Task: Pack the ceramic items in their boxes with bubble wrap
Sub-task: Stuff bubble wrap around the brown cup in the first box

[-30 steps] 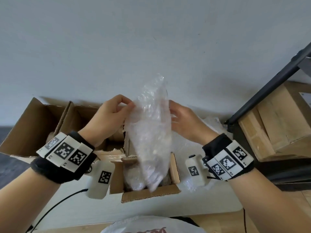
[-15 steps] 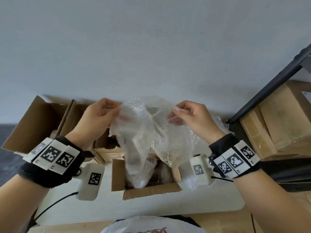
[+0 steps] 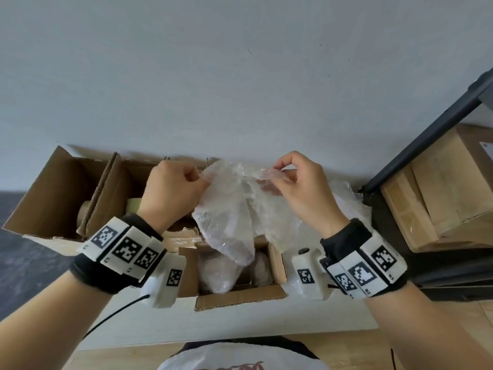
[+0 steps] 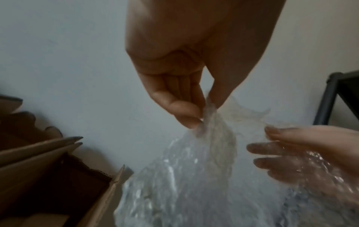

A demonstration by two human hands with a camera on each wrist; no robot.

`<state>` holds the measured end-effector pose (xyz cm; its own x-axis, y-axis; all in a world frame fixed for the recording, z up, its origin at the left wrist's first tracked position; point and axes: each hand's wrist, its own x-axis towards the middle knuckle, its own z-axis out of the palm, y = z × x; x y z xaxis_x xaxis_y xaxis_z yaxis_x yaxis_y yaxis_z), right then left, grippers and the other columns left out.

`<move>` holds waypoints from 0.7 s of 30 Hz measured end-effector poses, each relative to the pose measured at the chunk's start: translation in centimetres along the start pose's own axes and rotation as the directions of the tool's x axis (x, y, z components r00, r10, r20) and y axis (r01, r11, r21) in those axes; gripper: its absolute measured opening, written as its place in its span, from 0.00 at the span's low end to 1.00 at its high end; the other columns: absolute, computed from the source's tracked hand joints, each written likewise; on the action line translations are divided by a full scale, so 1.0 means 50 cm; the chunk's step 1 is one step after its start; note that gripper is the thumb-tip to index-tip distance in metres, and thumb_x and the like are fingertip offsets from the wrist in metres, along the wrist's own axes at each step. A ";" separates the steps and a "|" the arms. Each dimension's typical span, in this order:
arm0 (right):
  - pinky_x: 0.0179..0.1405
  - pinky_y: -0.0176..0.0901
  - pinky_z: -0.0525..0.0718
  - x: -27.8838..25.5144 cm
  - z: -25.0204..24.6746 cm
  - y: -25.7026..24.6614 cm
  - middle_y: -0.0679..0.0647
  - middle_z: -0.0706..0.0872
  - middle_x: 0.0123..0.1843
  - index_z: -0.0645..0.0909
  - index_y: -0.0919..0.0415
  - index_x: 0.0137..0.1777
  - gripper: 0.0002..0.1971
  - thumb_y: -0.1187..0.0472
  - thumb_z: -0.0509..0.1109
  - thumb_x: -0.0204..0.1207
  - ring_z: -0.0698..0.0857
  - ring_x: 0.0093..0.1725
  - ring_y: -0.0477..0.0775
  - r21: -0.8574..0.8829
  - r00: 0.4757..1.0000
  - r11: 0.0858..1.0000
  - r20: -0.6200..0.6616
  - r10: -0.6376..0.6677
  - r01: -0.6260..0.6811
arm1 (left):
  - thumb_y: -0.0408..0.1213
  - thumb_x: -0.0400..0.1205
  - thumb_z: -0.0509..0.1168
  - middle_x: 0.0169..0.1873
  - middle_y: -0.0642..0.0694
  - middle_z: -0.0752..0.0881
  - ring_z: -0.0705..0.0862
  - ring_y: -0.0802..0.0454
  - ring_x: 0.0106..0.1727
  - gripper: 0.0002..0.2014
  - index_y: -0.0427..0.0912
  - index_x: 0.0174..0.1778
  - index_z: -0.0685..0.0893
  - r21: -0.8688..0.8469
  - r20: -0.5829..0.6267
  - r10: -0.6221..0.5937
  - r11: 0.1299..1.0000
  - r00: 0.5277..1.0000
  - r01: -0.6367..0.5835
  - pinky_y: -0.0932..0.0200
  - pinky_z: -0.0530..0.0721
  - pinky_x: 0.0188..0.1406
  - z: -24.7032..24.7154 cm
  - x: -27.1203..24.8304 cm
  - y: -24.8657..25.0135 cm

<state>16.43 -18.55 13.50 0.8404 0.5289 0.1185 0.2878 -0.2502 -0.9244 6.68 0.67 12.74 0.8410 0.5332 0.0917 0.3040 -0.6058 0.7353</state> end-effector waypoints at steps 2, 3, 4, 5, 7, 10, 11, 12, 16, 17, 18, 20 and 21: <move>0.42 0.38 0.86 -0.024 0.010 -0.008 0.50 0.88 0.41 0.77 0.61 0.45 0.07 0.59 0.72 0.77 0.89 0.43 0.44 -0.068 0.991 0.988 0.002 -0.137 0.137 | 0.32 0.82 0.65 0.21 0.42 0.86 0.86 0.47 0.25 0.13 0.33 0.31 0.83 -0.221 0.054 -0.132 0.965 0.990 0.141 0.58 0.86 0.26 -0.001 0.003 0.014; 0.50 0.36 0.85 -0.039 0.019 -0.010 0.47 0.87 0.47 0.79 0.60 0.47 0.07 0.57 0.71 0.77 0.87 0.49 0.43 -0.094 0.974 0.970 0.057 -0.221 0.225 | 0.29 0.83 0.61 0.28 0.37 0.88 0.89 0.44 0.29 0.11 0.33 0.36 0.84 -0.367 0.133 -0.188 0.903 0.973 0.225 0.56 0.88 0.28 -0.001 0.003 0.020; 0.59 0.33 0.82 -0.054 0.029 -0.010 0.46 0.85 0.56 0.80 0.59 0.51 0.10 0.53 0.70 0.76 0.84 0.57 0.41 -0.124 0.953 0.949 0.132 -0.273 0.289 | 0.28 0.84 0.57 0.37 0.31 0.89 0.90 0.40 0.35 0.11 0.31 0.44 0.85 -0.503 0.241 -0.207 0.809 0.948 0.304 0.53 0.89 0.31 -0.005 0.001 0.027; 0.67 0.29 0.74 -0.067 0.038 -0.005 0.46 0.80 0.66 0.80 0.58 0.56 0.15 0.49 0.69 0.76 0.78 0.67 0.40 -0.160 0.933 0.932 0.216 -0.290 0.326 | 0.29 0.83 0.55 0.44 0.28 0.88 0.89 0.35 0.41 0.12 0.28 0.50 0.84 -0.616 0.352 -0.183 0.693 0.918 0.375 0.50 0.89 0.35 -0.011 -0.001 0.032; 0.75 0.31 0.60 -0.083 0.047 0.003 0.47 0.65 0.80 0.76 0.52 0.69 0.22 0.44 0.66 0.77 0.63 0.79 0.41 -0.270 0.898 0.886 0.341 -0.279 0.378 | 0.34 0.77 0.56 0.53 0.25 0.85 0.86 0.30 0.50 0.18 0.25 0.56 0.79 -0.745 0.527 -0.051 0.453 0.848 0.490 0.43 0.87 0.43 -0.027 -0.008 0.026; 0.76 0.44 0.61 -0.090 0.045 0.014 0.53 0.60 0.83 0.72 0.52 0.75 0.22 0.53 0.64 0.82 0.62 0.81 0.51 -0.367 0.863 0.818 0.423 -0.277 0.443 | 0.45 0.71 0.72 0.61 0.27 0.82 0.82 0.29 0.59 0.29 0.32 0.65 0.80 -0.707 0.618 0.088 0.496 0.782 0.503 0.41 0.85 0.51 -0.039 -0.023 0.012; 0.76 0.46 0.64 -0.091 0.045 0.015 0.55 0.64 0.82 0.75 0.55 0.73 0.20 0.58 0.66 0.81 0.66 0.79 0.54 -0.365 0.850 0.805 0.434 -0.299 0.469 | 0.47 0.70 0.76 0.60 0.28 0.83 0.83 0.31 0.58 0.30 0.36 0.65 0.81 -0.664 0.591 0.037 0.590 0.806 0.459 0.44 0.87 0.50 -0.035 -0.030 0.011; 0.74 0.49 0.68 -0.089 0.043 0.015 0.56 0.69 0.79 0.78 0.59 0.70 0.18 0.63 0.68 0.80 0.71 0.76 0.56 -0.358 0.845 0.796 0.421 -0.329 0.488 | 0.46 0.70 0.77 0.58 0.31 0.85 0.85 0.34 0.56 0.27 0.39 0.64 0.82 -0.625 0.533 -0.020 0.665 0.846 0.409 0.48 0.88 0.48 -0.029 -0.036 0.012; 0.62 0.57 0.80 -0.053 0.014 0.000 0.59 0.79 0.65 0.75 0.67 0.66 0.26 0.65 0.79 0.69 0.81 0.62 0.57 -0.406 0.889 0.791 0.200 -0.412 0.458 | 0.32 0.76 0.70 0.50 0.46 0.91 0.90 0.50 0.51 0.17 0.42 0.61 0.83 -0.524 0.383 -0.015 0.820 0.924 0.231 0.59 0.88 0.46 -0.026 -0.052 0.010; 0.61 0.55 0.80 -0.041 0.008 -0.008 0.58 0.78 0.66 0.73 0.65 0.70 0.31 0.63 0.80 0.68 0.80 0.61 0.56 -0.422 0.888 0.782 0.201 -0.413 0.459 | 0.32 0.77 0.71 0.48 0.50 0.91 0.89 0.55 0.49 0.14 0.44 0.59 0.84 -0.437 0.332 0.039 0.892 0.942 0.117 0.63 0.87 0.45 -0.030 -0.055 0.011; 0.61 0.53 0.80 -0.031 0.005 -0.016 0.57 0.78 0.66 0.72 0.62 0.73 0.34 0.63 0.80 0.67 0.80 0.61 0.55 -0.433 0.882 0.768 0.232 -0.411 0.472 | 0.34 0.76 0.72 0.44 0.54 0.90 0.89 0.59 0.45 0.12 0.46 0.55 0.85 -0.335 0.271 0.108 0.942 0.956 -0.012 0.68 0.85 0.43 -0.035 -0.061 0.016; 0.55 0.47 0.82 -0.018 0.009 -0.028 0.54 0.82 0.61 0.77 0.59 0.69 0.28 0.64 0.79 0.68 0.82 0.57 0.53 -0.415 0.859 0.753 0.289 -0.422 0.510 | 0.44 0.74 0.74 0.40 0.57 0.89 0.87 0.62 0.41 0.11 0.49 0.50 0.85 -0.200 0.165 0.228 0.961 0.960 -0.193 0.72 0.81 0.38 -0.042 -0.076 0.029; 0.50 0.43 0.82 -0.014 0.014 -0.030 0.50 0.85 0.54 0.82 0.59 0.63 0.21 0.65 0.78 0.68 0.83 0.51 0.50 -0.380 0.860 0.774 0.280 -0.426 0.507 | 0.51 0.70 0.75 0.41 0.57 0.88 0.86 0.61 0.41 0.18 0.49 0.52 0.83 -0.175 0.132 0.250 0.958 0.959 -0.225 0.70 0.82 0.38 -0.045 -0.085 0.033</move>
<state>15.10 -17.96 14.56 0.4720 0.7885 0.3942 0.8231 -0.2341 -0.5174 2.61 -1.30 15.08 0.9418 0.2820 0.1828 0.0233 -0.5974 0.8016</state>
